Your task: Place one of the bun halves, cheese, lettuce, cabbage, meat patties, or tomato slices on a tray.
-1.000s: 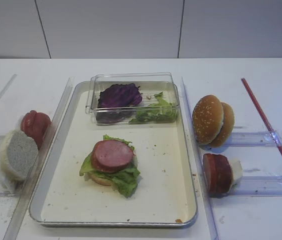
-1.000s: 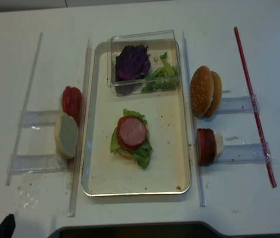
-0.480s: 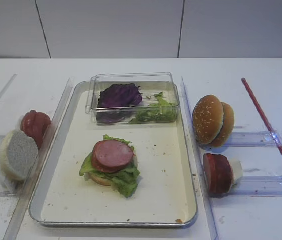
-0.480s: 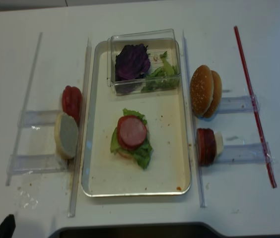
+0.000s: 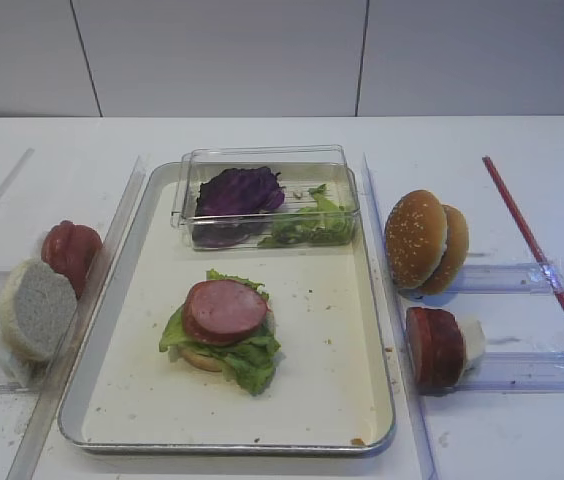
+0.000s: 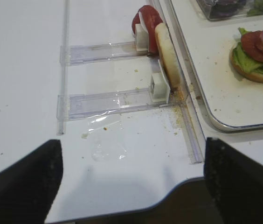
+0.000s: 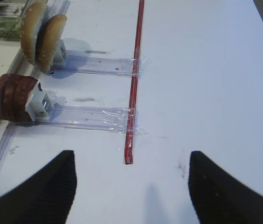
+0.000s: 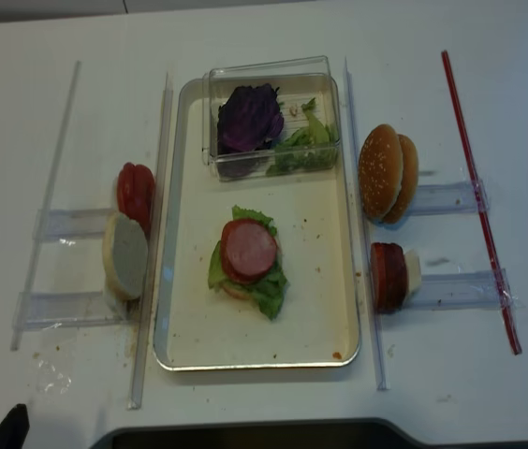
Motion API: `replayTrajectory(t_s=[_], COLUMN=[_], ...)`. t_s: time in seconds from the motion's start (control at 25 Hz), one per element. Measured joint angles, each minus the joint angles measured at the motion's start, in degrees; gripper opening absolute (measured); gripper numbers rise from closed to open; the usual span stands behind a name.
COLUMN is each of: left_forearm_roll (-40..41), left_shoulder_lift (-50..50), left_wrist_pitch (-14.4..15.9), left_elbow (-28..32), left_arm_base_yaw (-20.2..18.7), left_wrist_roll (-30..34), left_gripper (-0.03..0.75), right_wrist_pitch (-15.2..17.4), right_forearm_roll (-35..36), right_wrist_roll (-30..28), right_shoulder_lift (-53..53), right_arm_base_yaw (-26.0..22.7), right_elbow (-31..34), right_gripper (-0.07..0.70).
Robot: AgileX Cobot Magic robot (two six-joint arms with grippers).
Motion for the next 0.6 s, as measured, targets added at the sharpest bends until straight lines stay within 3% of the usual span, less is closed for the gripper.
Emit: replayTrajectory(t_s=[0.6], left_forearm_roll=[0.0], left_shoulder_lift=[0.0], left_wrist_pitch=[0.0], left_elbow=[0.0], left_arm_base_yaw=[0.0], left_wrist_roll=[0.0], left_gripper=[0.566], right_wrist_pitch=[0.0], right_forearm_roll=[0.0], right_wrist_roll=[0.3], right_shoulder_lift=[0.0], right_arm_base_yaw=[0.0], right_elbow=[0.0], right_gripper=[0.518])
